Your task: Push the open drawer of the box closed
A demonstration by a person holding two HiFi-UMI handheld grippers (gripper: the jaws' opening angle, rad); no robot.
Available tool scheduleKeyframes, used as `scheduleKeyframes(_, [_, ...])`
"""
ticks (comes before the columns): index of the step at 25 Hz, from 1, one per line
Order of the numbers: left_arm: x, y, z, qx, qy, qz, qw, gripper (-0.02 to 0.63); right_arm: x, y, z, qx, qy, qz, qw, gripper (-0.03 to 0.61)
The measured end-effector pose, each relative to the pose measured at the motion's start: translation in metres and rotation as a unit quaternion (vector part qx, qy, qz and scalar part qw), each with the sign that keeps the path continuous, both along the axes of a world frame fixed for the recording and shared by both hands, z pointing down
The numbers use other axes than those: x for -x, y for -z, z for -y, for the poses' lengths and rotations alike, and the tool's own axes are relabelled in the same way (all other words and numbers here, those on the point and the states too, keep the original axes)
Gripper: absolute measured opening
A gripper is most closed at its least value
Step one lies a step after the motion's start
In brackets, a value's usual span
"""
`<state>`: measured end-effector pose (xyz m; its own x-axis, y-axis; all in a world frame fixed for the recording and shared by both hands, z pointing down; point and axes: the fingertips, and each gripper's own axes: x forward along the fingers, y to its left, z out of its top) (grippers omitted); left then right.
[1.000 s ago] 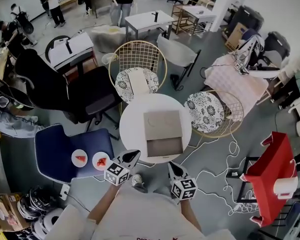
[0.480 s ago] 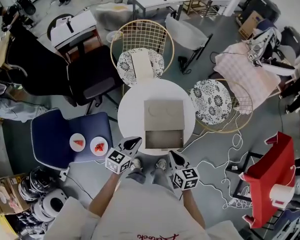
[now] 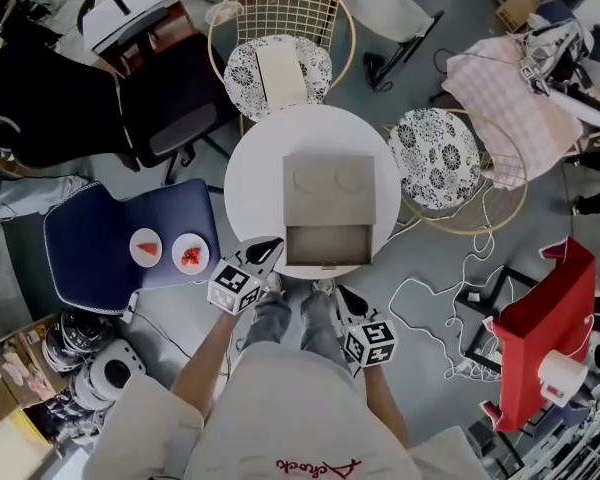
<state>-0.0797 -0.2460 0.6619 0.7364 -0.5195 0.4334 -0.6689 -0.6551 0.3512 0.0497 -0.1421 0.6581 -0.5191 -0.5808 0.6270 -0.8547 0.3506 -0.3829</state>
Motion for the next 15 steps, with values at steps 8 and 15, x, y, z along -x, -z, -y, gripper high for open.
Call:
scheduleKeyframes(8, [-0.015,-0.035,0.034,0.003,-0.024,0.015,0.9996,0.012,-0.003,-0.032,-0.023,0.047,-0.006,0.006,0.999,0.015])
scheduleKeyframes(15, [-0.030,-0.055,0.075,-0.001,-0.033,0.032,0.9989,0.011,-0.006,-0.048,-0.022,0.068,-0.021,0.044,0.997,0.015])
